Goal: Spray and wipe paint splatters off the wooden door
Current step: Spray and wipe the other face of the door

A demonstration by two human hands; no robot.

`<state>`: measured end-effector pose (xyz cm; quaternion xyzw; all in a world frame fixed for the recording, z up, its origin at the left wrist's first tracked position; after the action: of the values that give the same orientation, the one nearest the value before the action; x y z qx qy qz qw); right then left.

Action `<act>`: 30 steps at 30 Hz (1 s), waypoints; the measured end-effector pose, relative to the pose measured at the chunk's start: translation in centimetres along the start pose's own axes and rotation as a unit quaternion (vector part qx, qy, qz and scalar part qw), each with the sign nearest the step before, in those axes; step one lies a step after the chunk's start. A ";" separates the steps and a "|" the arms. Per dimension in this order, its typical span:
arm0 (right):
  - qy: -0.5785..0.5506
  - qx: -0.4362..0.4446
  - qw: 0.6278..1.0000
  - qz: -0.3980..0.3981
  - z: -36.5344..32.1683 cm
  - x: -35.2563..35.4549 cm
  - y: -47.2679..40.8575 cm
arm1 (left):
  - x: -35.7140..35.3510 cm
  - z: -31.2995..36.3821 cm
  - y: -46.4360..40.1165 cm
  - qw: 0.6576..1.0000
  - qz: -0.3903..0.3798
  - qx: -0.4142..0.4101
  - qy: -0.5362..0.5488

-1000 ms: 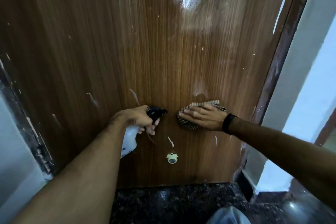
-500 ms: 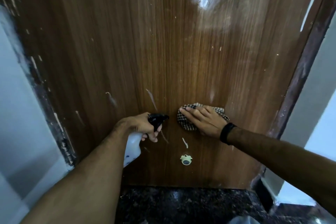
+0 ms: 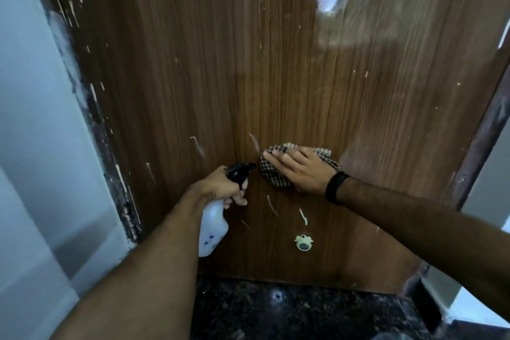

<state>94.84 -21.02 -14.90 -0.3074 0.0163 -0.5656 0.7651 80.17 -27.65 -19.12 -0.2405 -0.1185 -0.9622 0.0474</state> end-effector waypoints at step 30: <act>-0.005 -0.096 0.995 0.002 2.9 2.6 -13.5 | 6.4 -7.1 4.9 0.992 0.100 0.051 0.066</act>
<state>85.36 -24.30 -5.08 -0.3824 0.0675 -0.5582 0.7332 72.05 -34.34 -21.14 -0.1847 -0.1391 -0.9592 0.1628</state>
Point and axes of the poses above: each hand's wrist, its own y-axis away from the middle knuckle, its own x-axis out of the back of the hand, z = x × y, the point moved 9 cm from there along -y, towards the middle knuckle, and after that the axes turned 1 degree about -z, right-handed, at the moved point
